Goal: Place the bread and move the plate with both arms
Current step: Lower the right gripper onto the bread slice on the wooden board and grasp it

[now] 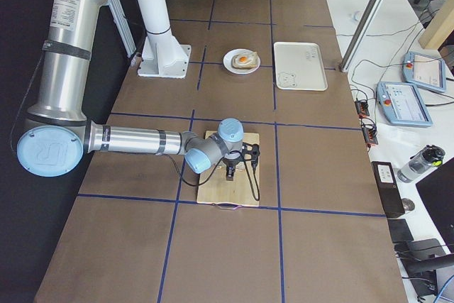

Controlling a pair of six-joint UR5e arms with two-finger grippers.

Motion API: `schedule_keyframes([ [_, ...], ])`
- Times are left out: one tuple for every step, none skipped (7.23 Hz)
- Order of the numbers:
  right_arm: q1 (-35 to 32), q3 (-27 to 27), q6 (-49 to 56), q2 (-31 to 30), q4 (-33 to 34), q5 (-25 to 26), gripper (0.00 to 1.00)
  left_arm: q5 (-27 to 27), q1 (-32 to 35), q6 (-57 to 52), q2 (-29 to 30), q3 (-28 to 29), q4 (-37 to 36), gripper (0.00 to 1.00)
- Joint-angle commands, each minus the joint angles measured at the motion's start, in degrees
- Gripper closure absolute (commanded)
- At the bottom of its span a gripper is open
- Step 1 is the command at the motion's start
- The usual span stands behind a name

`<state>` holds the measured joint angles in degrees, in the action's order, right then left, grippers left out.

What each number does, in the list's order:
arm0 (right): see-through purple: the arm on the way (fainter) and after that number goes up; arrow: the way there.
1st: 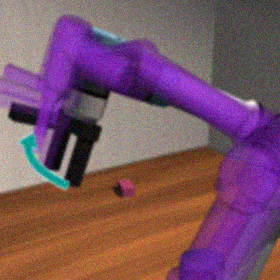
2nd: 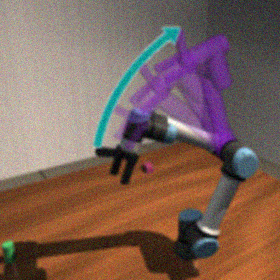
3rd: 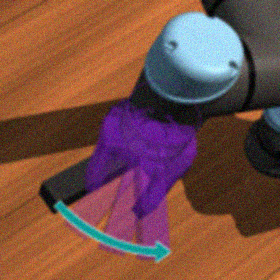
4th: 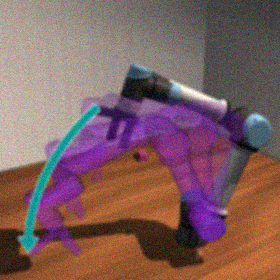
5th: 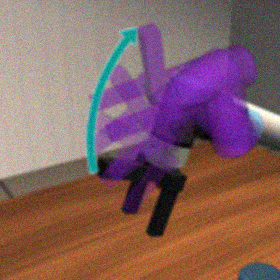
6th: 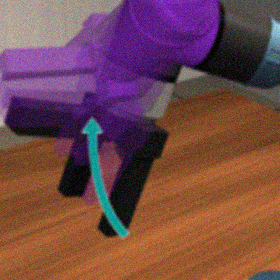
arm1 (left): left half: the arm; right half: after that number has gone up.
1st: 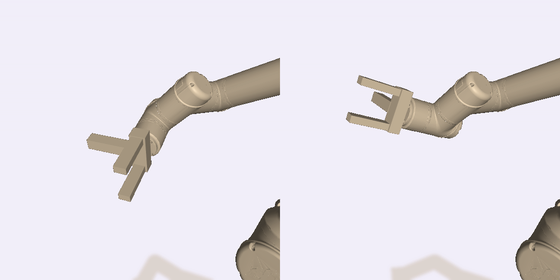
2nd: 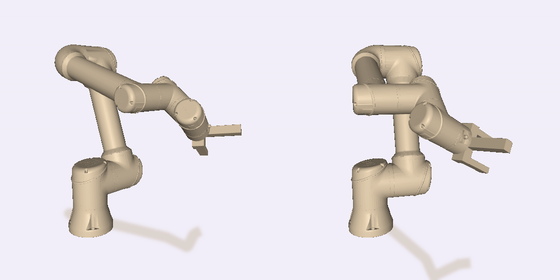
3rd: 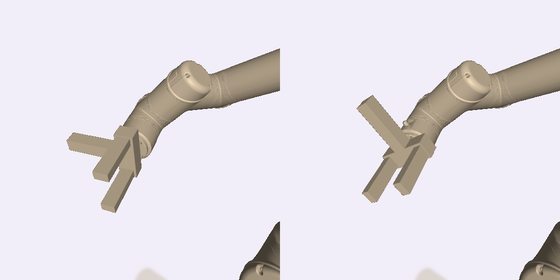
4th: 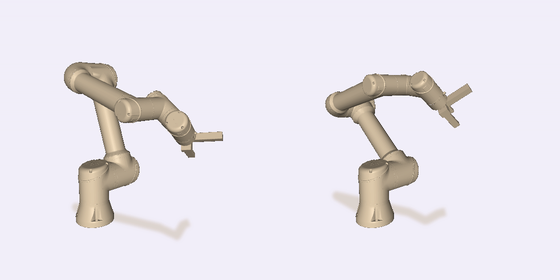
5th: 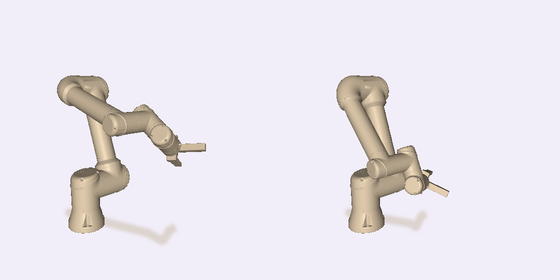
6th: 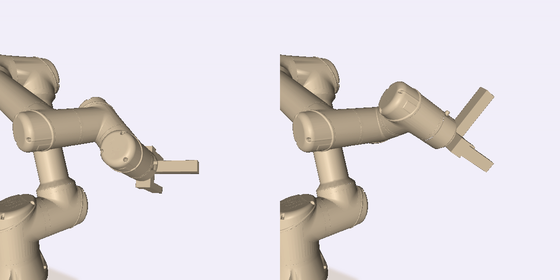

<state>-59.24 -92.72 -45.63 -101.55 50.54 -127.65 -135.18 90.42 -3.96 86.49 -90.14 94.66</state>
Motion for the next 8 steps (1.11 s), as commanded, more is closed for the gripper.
schedule_keyframes([
  [0.3,0.1,0.0,0.3,0.0,-0.1,0.28,0.0,0.0,0.0,0.0,0.0,0.0,0.0],
  [0.3,0.2,0.1,0.3,0.0,-0.1,0.31,0.0,0.0,0.0,0.0,0.0,0.0,0.0],
  [0.3,0.3,0.1,0.3,0.0,-0.2,0.39,0.0,0.0,0.0,0.0,0.0,0.0,0.0],
  [0.3,0.3,0.1,0.3,0.0,-0.1,0.6,0.0,-0.1,0.0,0.0,0.0,0.0,0.0],
  [0.3,0.2,0.0,0.3,-0.1,-0.1,0.73,0.0,-0.1,0.0,0.0,0.0,0.0,0.0],
  [0.3,0.1,0.1,0.3,-0.1,0.0,0.82,0.0,-0.1,0.0,0.0,0.0,0.0,0.0],
  [0.3,0.0,0.1,0.3,-0.1,0.0,0.88,0.0,0.0,0.0,0.0,-0.1,0.0,0.0],
  [0.3,-0.2,0.1,0.3,-0.1,0.0,0.93,0.0,-0.1,0.0,0.0,-0.1,0.0,0.0],
])
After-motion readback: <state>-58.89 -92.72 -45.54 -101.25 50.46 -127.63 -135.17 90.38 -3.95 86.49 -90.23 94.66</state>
